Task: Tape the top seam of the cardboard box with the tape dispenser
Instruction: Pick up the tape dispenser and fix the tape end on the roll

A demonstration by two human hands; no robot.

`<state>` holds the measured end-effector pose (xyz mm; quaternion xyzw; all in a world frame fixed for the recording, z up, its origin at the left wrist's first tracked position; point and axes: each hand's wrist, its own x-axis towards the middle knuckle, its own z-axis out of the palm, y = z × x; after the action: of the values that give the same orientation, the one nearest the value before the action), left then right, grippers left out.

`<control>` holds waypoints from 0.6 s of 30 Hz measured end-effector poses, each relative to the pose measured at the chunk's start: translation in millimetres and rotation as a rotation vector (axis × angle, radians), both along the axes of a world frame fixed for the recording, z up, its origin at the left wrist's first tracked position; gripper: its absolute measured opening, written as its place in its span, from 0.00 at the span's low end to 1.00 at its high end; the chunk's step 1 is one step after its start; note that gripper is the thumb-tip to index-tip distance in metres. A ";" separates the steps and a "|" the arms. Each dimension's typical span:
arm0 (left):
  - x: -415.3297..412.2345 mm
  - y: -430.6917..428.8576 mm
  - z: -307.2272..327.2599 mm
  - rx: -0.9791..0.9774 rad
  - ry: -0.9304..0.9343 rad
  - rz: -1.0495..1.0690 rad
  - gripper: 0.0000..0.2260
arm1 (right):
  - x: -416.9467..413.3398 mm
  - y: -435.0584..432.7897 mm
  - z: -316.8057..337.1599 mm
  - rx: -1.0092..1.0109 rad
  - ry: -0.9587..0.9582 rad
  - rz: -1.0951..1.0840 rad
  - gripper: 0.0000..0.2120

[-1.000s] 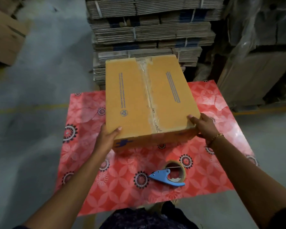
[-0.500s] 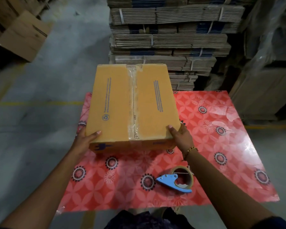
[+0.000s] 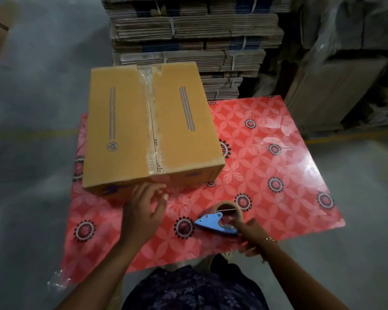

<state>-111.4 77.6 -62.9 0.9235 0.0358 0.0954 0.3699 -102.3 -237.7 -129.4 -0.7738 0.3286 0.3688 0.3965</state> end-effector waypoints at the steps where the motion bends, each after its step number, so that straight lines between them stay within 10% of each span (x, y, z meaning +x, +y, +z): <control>1: -0.2 -9.3 -3.6 -0.009 0.027 -0.049 0.10 | -6.3 -0.4 -21.6 0.017 0.004 -0.036 0.40; 4: 1.1 -25.9 -12.8 -0.035 0.076 -0.164 0.09 | -11.2 -2.1 -78.4 0.053 -0.068 -0.131 0.48; 11: 1.4 -22.9 -15.3 -0.078 0.157 -0.205 0.08 | 0.4 17.8 5.0 0.254 -0.203 -0.297 0.13; 15: 12.7 -26.4 -1.8 -0.509 0.447 0.005 0.03 | 27.7 2.0 63.9 0.340 -0.404 -0.057 0.09; 18: 30.7 -43.0 24.7 -0.945 0.910 0.005 0.22 | 65.0 -4.4 129.7 0.516 -0.489 0.141 0.19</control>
<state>-80.8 34.6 -38.2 0.6095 0.2290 -0.3301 0.6835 -37.4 -242.1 0.3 -0.7345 0.0660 0.2700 0.6191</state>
